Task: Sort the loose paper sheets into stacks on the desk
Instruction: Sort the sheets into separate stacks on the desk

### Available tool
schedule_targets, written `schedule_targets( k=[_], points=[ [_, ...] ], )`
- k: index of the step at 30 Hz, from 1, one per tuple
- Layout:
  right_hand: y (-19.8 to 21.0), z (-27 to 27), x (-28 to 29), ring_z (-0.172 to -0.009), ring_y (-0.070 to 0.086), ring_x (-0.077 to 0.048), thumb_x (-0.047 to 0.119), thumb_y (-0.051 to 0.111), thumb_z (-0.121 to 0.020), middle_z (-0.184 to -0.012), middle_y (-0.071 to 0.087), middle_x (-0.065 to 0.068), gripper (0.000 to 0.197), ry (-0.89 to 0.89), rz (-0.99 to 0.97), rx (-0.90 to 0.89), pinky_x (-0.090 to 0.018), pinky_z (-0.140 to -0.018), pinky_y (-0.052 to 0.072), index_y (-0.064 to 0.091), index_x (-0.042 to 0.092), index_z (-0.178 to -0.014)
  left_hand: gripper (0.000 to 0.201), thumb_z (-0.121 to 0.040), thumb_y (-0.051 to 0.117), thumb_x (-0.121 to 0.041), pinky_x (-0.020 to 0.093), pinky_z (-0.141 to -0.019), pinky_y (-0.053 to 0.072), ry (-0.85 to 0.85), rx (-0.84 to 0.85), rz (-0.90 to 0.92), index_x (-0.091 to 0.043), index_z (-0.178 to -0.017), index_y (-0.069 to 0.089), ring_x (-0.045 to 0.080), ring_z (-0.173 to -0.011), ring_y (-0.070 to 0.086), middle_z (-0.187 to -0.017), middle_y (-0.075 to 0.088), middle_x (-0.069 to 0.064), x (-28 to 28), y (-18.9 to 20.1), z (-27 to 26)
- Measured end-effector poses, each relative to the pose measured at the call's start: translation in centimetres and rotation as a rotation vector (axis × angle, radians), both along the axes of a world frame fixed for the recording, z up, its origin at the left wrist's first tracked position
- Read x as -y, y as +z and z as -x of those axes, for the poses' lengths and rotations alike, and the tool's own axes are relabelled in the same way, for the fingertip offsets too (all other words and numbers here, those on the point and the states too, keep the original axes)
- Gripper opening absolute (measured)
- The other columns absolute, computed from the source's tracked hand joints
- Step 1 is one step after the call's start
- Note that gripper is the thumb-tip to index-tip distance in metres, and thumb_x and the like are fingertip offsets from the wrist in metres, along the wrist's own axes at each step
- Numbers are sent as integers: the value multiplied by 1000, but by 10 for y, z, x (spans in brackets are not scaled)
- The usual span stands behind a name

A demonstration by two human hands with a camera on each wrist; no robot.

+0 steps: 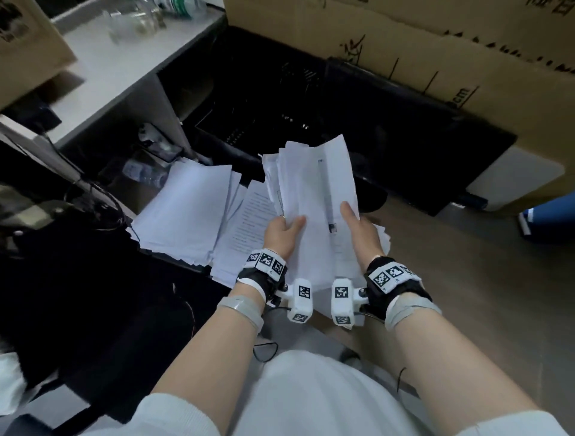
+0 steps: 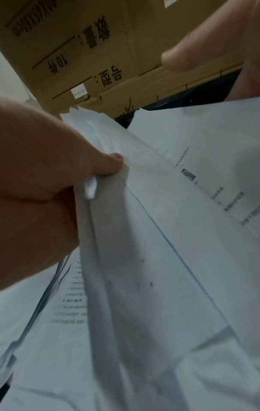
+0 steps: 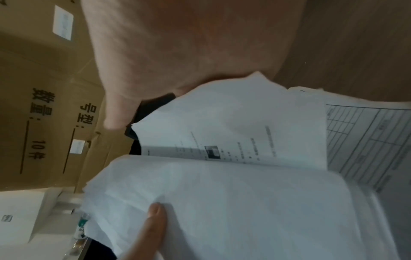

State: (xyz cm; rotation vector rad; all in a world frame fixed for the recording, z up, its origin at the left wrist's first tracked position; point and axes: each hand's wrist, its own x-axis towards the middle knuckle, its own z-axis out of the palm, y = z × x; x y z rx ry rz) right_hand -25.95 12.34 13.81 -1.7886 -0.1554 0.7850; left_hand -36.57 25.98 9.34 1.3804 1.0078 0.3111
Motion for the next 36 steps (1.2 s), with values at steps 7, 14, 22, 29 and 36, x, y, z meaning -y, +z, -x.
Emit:
schedule_targets(
  k=[7, 14, 22, 29, 36],
  points=[
    [-15, -9, 6, -87, 62, -24, 29, 56, -96, -87, 65, -2, 25, -104, 297, 264, -26, -76, 40, 71, 9, -96, 29, -91, 69, -31, 46, -87, 58, -44, 43, 39, -3, -99, 69, 29, -92, 71, -98, 74, 13, -24, 8, 0],
    [-22, -17, 24, -77, 72, -17, 36, 78, -78, -74, 74, 7, 21, -78, 222, 168, -34, -77, 58, 70, 22, -65, 37, -82, 72, -37, 49, -88, 58, 57, 29, 63, -4, -99, 70, 29, -90, 72, -95, 75, 12, -3, 4, 4],
    [-19, -12, 28, -55, 40, -7, 33, 65, -93, -54, 45, 14, 45, 321, -2, 159, -26, -58, 36, 53, 19, -53, 32, -86, 75, -37, 37, -86, 59, 204, 114, 201, -12, -106, 69, 20, -93, 72, -102, 75, 5, 51, 9, -4],
    [-48, -47, 52, -66, 46, -19, 29, 54, -93, -69, 57, -14, 34, 84, 171, 216, -32, -65, 40, 61, -2, -80, 12, -84, 78, -21, 40, -83, 59, 288, -23, -29, -12, -82, 71, 28, -88, 72, -90, 74, 14, 64, 3, -4],
    [-58, -50, 55, -68, 61, -17, 37, 64, -81, -72, 68, 5, 28, 66, 160, 145, -29, -71, 48, 69, 10, -83, 13, -85, 76, -9, 40, -80, 55, 164, 4, 86, -7, -75, 69, 25, -76, 66, -77, 70, 14, 59, 7, 4]
  ],
)
